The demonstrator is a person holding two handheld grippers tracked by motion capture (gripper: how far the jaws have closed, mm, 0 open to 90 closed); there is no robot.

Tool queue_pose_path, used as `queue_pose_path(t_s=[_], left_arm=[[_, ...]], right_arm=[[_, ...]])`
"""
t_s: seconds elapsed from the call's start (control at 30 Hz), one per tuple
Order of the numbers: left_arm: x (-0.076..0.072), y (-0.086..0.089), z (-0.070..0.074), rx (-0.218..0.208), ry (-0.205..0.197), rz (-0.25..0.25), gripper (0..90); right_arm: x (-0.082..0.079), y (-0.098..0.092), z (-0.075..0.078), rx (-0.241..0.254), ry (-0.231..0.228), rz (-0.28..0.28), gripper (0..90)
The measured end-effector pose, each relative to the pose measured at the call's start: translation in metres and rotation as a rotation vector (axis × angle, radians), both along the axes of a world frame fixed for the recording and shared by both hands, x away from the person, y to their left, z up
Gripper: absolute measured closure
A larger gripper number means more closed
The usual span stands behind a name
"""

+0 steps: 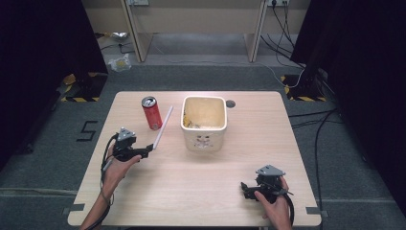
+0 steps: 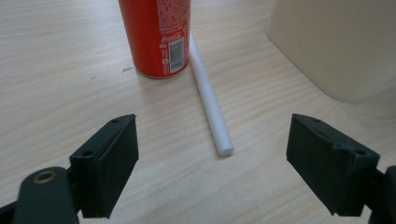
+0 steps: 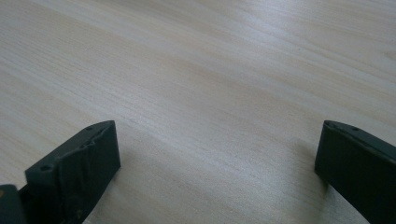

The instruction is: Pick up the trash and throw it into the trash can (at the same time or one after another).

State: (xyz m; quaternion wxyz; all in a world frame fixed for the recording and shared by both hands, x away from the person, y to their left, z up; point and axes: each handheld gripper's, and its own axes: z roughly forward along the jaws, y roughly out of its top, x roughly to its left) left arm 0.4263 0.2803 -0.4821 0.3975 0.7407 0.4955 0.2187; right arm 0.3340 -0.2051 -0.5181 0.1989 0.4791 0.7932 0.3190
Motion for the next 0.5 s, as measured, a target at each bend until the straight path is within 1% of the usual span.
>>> queue_pose_path(t_s=[0.07,0.17,0.23,0.27,0.3,0.37,0.43,0.47,0.5], left_arm=[[0.006,0.001,0.001,-0.005,-0.008,0.010,16.2],[0.010,0.001,0.002,-0.012,-0.014,0.017,16.2],[0.013,0.001,0.003,-0.012,-0.015,0.018,16.2],[0.016,0.000,0.004,-0.016,-0.019,0.021,16.2],[0.016,0.000,0.004,-0.016,-0.019,0.021,16.2],[0.023,0.000,0.007,-0.019,-0.022,0.021,16.2],[0.025,0.000,0.008,-0.019,-0.023,0.020,16.2],[0.030,-0.001,0.010,-0.021,-0.023,0.022,16.2],[0.030,-0.001,0.010,-0.021,-0.023,0.022,16.2]], right_arm=[[0.000,0.000,0.000,0.000,0.000,0.000,0.3],[0.000,0.000,0.000,0.000,-0.001,0.002,0.3],[0.000,0.000,0.000,0.000,-0.002,0.003,0.3],[0.000,0.000,0.000,0.000,-0.002,0.004,0.3],[0.000,0.000,0.000,0.000,-0.002,0.004,0.3],[0.000,0.000,0.000,0.000,-0.002,0.004,0.3],[0.000,0.000,0.000,0.000,-0.001,0.004,0.3],[0.000,0.000,0.000,0.000,-0.002,0.005,0.3],[0.000,0.000,0.000,0.000,-0.002,0.005,0.3]])
